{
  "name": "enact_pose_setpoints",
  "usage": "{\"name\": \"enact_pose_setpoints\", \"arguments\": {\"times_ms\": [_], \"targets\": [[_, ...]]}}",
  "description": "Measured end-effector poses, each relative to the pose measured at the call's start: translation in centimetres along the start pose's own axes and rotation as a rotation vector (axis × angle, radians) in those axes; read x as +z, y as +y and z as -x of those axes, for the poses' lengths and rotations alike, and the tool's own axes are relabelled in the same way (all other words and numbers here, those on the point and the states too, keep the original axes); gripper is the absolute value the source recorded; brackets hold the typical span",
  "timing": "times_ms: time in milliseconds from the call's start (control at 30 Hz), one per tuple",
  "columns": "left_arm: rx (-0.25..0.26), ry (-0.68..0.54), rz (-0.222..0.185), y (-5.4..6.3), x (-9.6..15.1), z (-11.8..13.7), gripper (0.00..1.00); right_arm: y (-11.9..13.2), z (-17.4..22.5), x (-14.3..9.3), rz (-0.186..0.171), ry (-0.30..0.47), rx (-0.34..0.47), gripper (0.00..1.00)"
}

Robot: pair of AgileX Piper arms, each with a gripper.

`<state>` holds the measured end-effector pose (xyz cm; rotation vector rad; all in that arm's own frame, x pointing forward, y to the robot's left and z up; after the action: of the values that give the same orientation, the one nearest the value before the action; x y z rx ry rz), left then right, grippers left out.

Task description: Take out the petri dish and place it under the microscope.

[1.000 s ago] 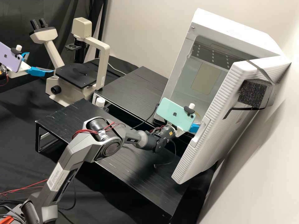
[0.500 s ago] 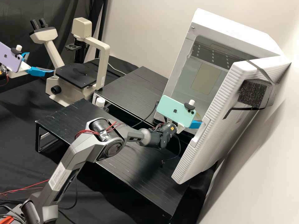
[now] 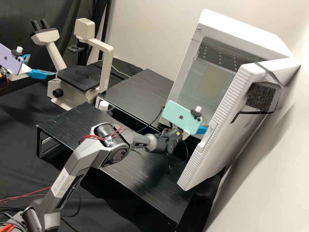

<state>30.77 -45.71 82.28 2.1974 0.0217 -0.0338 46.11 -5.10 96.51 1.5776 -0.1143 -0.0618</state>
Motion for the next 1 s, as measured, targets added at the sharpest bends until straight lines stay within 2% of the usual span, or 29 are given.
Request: {"name": "enact_pose_setpoints", "arguments": {"times_ms": [233, 267, 367, 1000], "targets": [[0.000, 0.000, 0.000, 0.00, 0.00, 0.00, 1.00, 0.19, -0.08, -0.10, 0.009, -0.006, -0.006, 1.00], [0.000, 0.000, 0.000, 0.00, 0.00, 0.00, 1.00, 0.22, -0.10, -0.14, 0.013, -0.006, -0.008, 0.00], [0.000, 0.000, 0.000, 0.00, 0.00, 0.00, 1.00, 0.25, -0.13, -0.13, 0.021, -0.014, -0.014, 0.00], [0.000, 0.000, 0.000, 0.00, 0.00, 0.00, 1.00, 0.46, -0.20, -0.28, 0.021, -0.013, -0.010, 0.00]]}}
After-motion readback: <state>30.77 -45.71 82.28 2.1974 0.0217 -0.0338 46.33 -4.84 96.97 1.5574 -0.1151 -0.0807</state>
